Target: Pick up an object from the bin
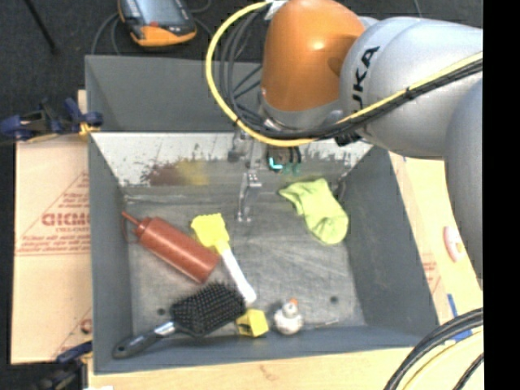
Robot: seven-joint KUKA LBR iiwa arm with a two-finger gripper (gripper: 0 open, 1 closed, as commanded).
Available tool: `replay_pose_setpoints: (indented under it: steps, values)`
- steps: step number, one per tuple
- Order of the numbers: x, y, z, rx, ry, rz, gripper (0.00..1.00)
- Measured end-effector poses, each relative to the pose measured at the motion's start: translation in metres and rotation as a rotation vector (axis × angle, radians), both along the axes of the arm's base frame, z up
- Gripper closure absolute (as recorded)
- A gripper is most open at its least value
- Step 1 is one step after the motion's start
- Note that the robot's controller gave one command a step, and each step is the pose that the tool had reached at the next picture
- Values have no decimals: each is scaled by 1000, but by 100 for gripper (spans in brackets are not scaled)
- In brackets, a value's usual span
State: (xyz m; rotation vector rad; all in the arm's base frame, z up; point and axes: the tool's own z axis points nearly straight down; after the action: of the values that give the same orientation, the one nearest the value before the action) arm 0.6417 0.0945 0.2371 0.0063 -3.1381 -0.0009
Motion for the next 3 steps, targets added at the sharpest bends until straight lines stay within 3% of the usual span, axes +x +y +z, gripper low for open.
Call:
replay_pose_setpoints:
  steps: [1, 2, 3]
  values:
    - [1, 0, 5, 1, -9, -1, 0]
    - [-13, -4, -56, 1, -12, -6, 0]
    - [-31, 5, -93, -1, -5, 98, 0]
